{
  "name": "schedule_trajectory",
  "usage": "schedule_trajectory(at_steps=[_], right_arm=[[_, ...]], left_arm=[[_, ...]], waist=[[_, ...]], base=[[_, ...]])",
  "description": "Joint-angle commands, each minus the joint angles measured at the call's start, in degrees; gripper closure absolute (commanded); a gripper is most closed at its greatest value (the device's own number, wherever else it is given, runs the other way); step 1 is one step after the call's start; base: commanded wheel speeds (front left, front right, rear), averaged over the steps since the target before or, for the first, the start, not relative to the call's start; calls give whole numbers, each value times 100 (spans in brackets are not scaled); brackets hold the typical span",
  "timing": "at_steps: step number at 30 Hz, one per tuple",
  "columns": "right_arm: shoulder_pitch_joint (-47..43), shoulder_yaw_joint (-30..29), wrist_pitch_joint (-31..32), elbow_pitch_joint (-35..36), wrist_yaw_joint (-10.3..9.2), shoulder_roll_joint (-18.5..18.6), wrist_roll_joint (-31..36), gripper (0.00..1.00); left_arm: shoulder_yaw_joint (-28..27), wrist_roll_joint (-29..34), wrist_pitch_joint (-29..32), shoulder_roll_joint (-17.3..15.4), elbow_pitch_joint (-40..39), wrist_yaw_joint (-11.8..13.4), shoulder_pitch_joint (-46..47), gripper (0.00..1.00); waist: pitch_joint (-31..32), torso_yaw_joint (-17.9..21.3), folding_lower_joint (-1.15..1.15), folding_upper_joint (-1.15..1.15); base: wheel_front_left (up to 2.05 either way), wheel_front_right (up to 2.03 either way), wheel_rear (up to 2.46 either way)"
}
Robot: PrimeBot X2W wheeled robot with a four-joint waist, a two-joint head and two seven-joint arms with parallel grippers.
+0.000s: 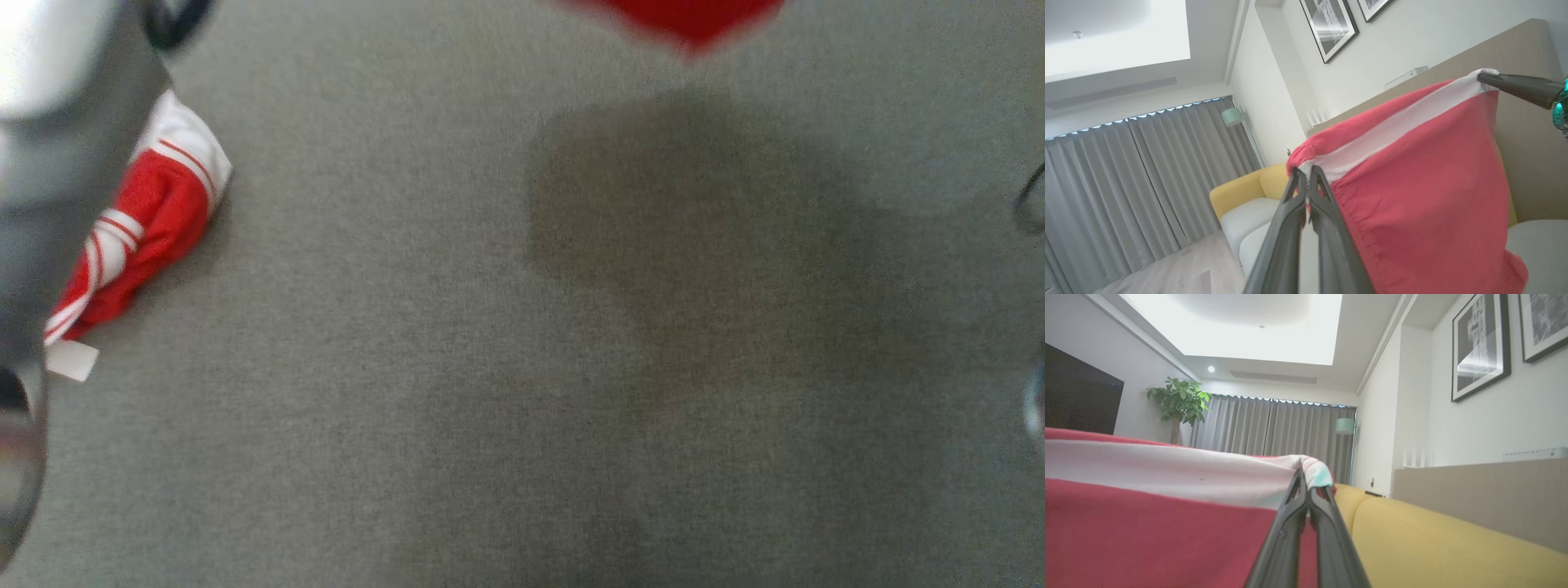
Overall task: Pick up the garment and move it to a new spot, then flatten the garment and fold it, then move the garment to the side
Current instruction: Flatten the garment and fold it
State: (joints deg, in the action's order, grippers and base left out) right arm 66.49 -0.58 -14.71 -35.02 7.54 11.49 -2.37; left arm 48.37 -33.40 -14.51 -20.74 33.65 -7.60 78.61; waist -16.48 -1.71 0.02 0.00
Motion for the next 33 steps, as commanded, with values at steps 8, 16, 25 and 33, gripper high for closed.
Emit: schedule_trajectory(at_steps=[8,16,25,33], right_arm=[[176,-23,-29,831,-5,279,114,100],[-2144,109,-29,1655,-5,392,-246,100],[-5023,-276,304,2580,-5,435,-814,100],[-7232,-1059,1460,4723,-5,384,-1284,100]], left_arm=[[-947,446,-47,-109,-612,13,45,100],[-747,563,-48,-138,-1568,12,-2286,100],[363,493,-49,-137,-1611,12,-4881,100],[783,352,-49,-366,-1793,11,-5727,100]], waist=[[-664,188,-2,0],[-493,124,-2,0],[153,163,-2,0],[498,241,-2,0]], base=[[0,0,0],[0,0,0],[0,0,0],[0,0,0]])
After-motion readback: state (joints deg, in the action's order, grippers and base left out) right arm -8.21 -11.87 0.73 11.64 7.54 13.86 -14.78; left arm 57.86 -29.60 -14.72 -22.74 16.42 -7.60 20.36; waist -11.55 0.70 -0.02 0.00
